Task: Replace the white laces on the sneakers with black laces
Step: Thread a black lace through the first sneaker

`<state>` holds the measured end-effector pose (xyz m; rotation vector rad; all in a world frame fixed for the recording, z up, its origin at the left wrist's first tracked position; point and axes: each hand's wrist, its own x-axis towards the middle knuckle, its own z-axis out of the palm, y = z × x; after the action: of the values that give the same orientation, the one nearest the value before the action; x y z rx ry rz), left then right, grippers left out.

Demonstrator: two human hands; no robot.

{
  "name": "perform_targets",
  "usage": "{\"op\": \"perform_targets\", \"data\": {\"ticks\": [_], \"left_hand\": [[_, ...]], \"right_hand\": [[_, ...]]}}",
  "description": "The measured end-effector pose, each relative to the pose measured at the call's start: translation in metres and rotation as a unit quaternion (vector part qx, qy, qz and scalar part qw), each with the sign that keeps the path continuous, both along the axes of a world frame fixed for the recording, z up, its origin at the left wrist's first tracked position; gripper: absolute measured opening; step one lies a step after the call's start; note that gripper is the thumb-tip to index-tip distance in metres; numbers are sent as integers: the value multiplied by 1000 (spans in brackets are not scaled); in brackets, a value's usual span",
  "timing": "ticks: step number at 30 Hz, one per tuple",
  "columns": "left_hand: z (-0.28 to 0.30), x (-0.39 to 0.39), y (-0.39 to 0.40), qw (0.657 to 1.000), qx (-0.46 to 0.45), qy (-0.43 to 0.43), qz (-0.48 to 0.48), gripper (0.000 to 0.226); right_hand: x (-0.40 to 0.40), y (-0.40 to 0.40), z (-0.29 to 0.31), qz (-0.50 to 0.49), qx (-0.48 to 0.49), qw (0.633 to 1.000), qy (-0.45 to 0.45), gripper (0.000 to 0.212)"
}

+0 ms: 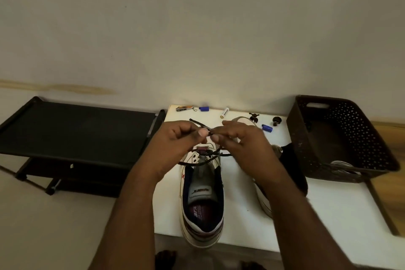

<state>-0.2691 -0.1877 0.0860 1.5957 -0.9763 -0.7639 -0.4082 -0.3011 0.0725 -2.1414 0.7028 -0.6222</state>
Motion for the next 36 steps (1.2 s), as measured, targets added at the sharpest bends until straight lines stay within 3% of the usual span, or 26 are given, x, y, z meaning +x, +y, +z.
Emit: {"op": "perform_targets", "data": {"ticks": [2, 4, 6, 8, 10, 12, 15, 18, 21, 23, 26, 29, 32, 34, 36], "left_hand": [[-5, 13, 3, 999, 30, -32, 19, 15], [-14, 26, 5, 995, 61, -56, 49, 9], [-18, 29, 2, 994, 67, -55, 66, 7], [-18, 21, -8, 995, 68, -56, 54, 5], [-16, 11, -18, 995, 71, -63, 23, 6], [-13, 6, -22, 997, 56, -56, 0, 7], [-13, 13, -17, 997, 49, -51, 39, 7], [-15, 17, -16, 995, 54, -48, 62, 5], [-11, 0, -27, 997, 51, -45, 27, 5], [-8, -8, -32, 999, 35, -21, 26, 8], [-12, -8, -41, 992, 29, 4, 125, 30], [-32, -9, -65, 966, 189, -124, 123, 65], [-54, -19, -88, 892, 385, -237, 3, 92], [-70, -18, -100, 865, 402, -296, -44, 76], [-68, -23, -100, 893, 363, -259, -57, 33]], "right_hand": [[-9, -15, 2, -84, 32, 996, -25, 14], [-25, -34, 4, -207, -67, 975, 39, 15], [-33, -45, 1, -262, -168, 944, 109, 14], [-26, -37, -2, -212, -180, 950, 142, 30], [-8, -22, -6, -94, -152, 973, 143, 54], [4, -8, -8, -21, -89, 993, 76, 43], [-1, -14, -8, -79, -16, 997, 11, 15], [-10, -27, -4, -123, -37, 991, 35, 19], [-5, -18, -2, -52, -5, 997, 51, 41], [-1, -13, -2, -30, 26, 999, 16, 29], [-3, -18, 1, -93, 71, 992, -56, 12], [-11, -16, 9, -153, 130, 968, -153, 16], [-16, -13, 25, -175, 167, 946, -217, 16], [-16, -12, 45, -177, 180, 934, -254, 18], [-17, -12, 65, -173, 193, 922, -288, 17]]}}
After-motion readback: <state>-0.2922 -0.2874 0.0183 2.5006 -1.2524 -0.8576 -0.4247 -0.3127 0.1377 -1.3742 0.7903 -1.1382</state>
